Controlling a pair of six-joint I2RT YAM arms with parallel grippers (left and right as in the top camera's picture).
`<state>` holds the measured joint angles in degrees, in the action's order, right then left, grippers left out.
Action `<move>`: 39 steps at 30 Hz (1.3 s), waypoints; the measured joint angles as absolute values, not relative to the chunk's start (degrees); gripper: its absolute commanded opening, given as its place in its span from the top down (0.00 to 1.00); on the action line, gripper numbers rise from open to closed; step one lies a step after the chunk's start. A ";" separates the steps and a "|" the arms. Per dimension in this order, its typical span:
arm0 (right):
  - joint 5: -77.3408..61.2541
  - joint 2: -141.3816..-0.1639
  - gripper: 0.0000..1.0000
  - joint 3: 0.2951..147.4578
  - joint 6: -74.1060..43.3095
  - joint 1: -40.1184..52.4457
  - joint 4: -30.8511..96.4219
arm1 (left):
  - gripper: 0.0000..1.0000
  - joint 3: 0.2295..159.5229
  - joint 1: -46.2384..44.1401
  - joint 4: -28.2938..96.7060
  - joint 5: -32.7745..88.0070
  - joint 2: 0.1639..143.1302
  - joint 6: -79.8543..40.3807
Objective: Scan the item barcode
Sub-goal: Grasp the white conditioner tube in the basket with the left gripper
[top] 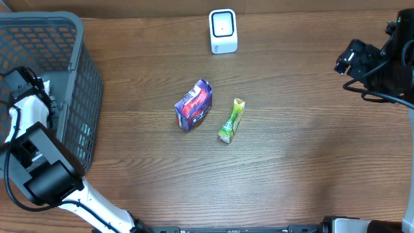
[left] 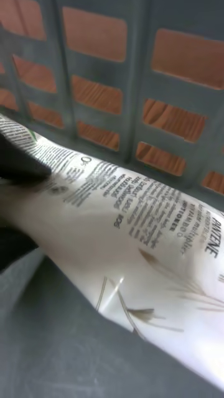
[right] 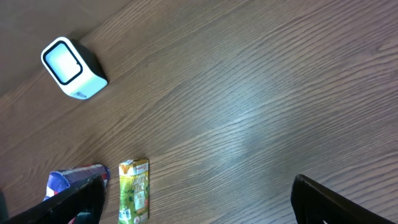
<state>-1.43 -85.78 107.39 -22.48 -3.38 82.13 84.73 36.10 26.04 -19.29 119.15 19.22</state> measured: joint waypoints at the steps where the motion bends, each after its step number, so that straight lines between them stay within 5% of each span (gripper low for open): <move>1: -1.45 -85.78 0.04 107.39 -22.46 -3.38 82.13 | 0.96 85.08 36.14 26.92 -17.96 119.04 17.96; 15: -1.45 -85.78 0.04 107.39 -22.44 -3.38 82.11 | 0.96 98.30 32.58 53.21 1.23 120.51 6.42; 21: -1.45 -85.78 0.04 107.39 -22.46 -3.38 82.81 | 0.96 98.72 32.67 53.82 4.25 120.90 4.56; 24: -1.48 -85.78 0.04 107.39 -22.44 -3.38 83.00 | 0.53 97.54 32.64 51.99 4.82 120.75 4.05; 26: -1.45 -85.78 0.04 107.39 -22.48 -3.38 83.09 | 0.47 94.80 32.60 49.32 5.54 120.79 3.90; 27: -1.45 -85.78 0.04 107.39 -22.46 -3.38 83.13 | 0.48 93.25 32.60 48.10 5.39 120.79 3.62; 28: -1.45 -85.78 0.04 107.39 -22.46 -3.38 83.11 | 0.62 92.16 32.60 47.16 5.39 120.79 3.57; 29: -1.45 -85.78 0.04 107.39 -22.46 -3.38 83.11 | 0.92 90.50 32.67 46.09 5.17 120.86 3.51; 39: -1.45 -85.78 0.04 107.39 -22.44 -3.38 83.13 | 0.96 93.27 32.71 51.68 5.52 120.53 3.31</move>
<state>-1.45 -85.78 107.39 -22.44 -3.38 83.13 93.27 32.71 51.68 5.52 120.53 3.31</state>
